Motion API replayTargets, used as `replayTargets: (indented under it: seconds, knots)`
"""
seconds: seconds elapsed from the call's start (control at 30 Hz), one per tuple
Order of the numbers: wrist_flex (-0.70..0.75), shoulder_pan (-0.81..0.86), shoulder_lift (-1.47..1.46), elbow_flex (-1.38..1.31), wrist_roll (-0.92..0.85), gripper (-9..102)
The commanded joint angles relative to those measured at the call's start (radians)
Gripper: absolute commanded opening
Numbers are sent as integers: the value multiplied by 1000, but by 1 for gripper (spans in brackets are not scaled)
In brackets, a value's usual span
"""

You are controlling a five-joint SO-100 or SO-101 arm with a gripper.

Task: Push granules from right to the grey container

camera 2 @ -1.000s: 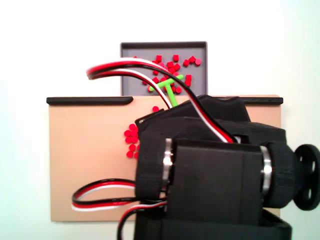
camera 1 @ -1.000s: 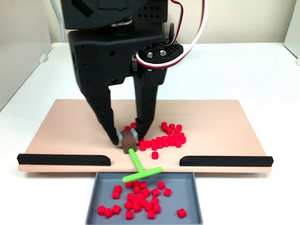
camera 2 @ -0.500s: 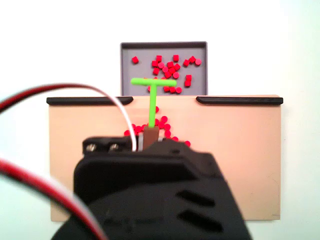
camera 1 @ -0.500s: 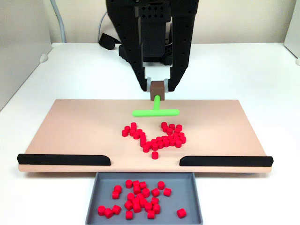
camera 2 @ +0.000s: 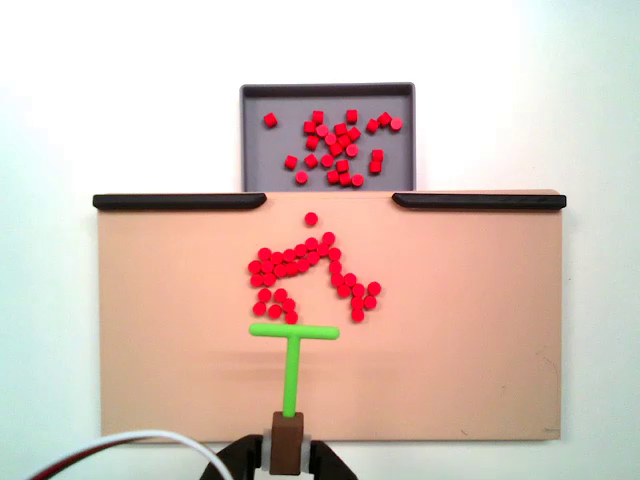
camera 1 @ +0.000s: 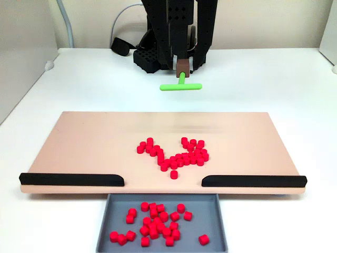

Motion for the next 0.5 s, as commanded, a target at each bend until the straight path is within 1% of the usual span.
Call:
replayTargets:
  seconds: [0.0, 0.47]
  knots:
    - [5, 18, 44, -3, -26, 0]
    - [5, 49, 31, -3, -107, 0]
